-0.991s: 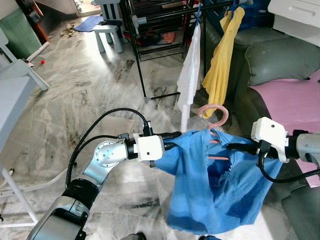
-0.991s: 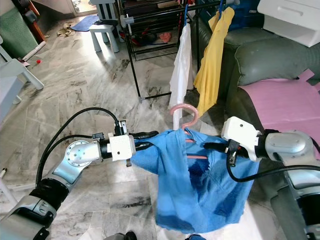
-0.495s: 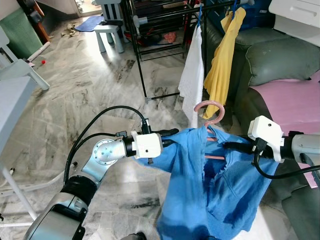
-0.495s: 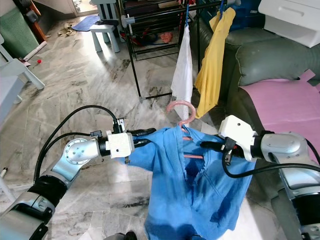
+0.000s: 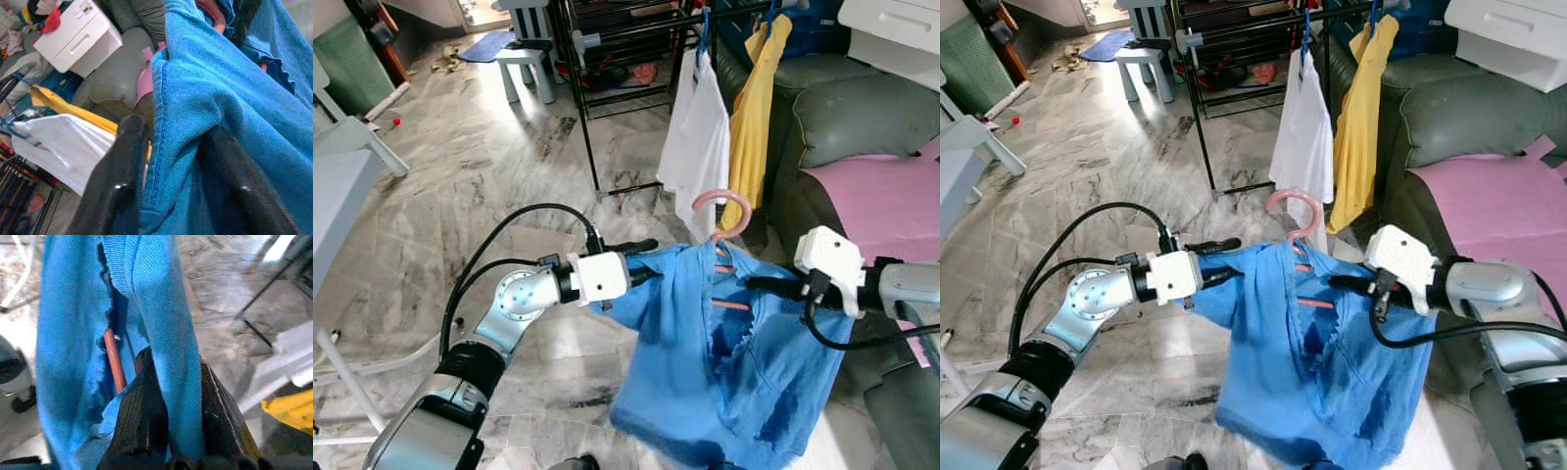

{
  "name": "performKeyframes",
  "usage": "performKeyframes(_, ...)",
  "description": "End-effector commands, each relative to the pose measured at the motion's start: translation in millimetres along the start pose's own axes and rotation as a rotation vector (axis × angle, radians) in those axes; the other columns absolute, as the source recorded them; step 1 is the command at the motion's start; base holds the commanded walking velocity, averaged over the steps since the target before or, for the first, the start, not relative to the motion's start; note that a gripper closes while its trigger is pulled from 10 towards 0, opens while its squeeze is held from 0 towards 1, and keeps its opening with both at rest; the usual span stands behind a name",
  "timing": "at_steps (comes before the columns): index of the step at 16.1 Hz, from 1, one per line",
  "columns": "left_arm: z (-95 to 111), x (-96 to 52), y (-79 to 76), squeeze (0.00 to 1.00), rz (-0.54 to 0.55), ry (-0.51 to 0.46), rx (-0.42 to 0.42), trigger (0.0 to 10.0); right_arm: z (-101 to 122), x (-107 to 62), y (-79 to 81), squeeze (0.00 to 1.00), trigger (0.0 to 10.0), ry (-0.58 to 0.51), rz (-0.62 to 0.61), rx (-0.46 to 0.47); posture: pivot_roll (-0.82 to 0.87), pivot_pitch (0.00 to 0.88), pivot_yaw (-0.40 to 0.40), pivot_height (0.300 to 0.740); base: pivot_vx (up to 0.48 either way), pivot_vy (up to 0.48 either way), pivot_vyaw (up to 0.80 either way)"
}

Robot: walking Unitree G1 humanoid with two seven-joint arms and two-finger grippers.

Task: Hang hanger

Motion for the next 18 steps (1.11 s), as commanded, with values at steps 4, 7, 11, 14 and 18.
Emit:
performKeyframes(4,-13.4,-6.6,1.0,1.00,0.027,0.062,-0.004,10.0,4.8,-0.8,-21.6,0.00,0.0,0.004,-0.130,-0.022,-0.15,0.141,0.099,0.740,0.000,0.000,0.00)
performKeyframes(7,-17.7,-7.7,6.7,1.00,0.070,0.082,-0.025,10.0,-2.3,3.3,-28.8,0.00,0.0,0.021,-0.194,0.007,-0.15,0.142,0.099,0.740,0.000,0.000,0.00)
performKeyframes(11,-39.6,-16.4,25.5,1.00,0.287,0.175,-0.219,10.0,-13.1,13.0,-37.4,0.00,0.0,0.003,-0.332,0.128,-0.15,0.142,0.098,0.740,0.000,0.000,0.00)
performKeyframes(14,-66.5,-38.7,34.3,1.00,0.589,0.280,-0.444,10.0,-24.1,19.8,-41.5,0.00,0.0,-0.058,-0.520,0.298,-0.15,0.126,0.090,0.740,0.000,0.000,0.00)
performKeyframes(18,-89.9,-64.5,29.7,1.00,0.828,0.412,-0.569,10.0,-36.8,26.7,-36.2,0.00,0.0,-0.123,-0.717,0.473,-0.14,0.106,0.079,0.740,0.000,0.000,0.00)
Point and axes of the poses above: a point about 5 cm out from each wrist's last joint towards the gripper, its own x axis pointing out of the wrist towards the gripper, its own z axis along the axis of the wrist's last joint, y = z × x, the point moved 6 cm from there along x, pointing out of the wrist towards the gripper, and after that the axes turned 9 degrees about x, right-handed, at the moved point
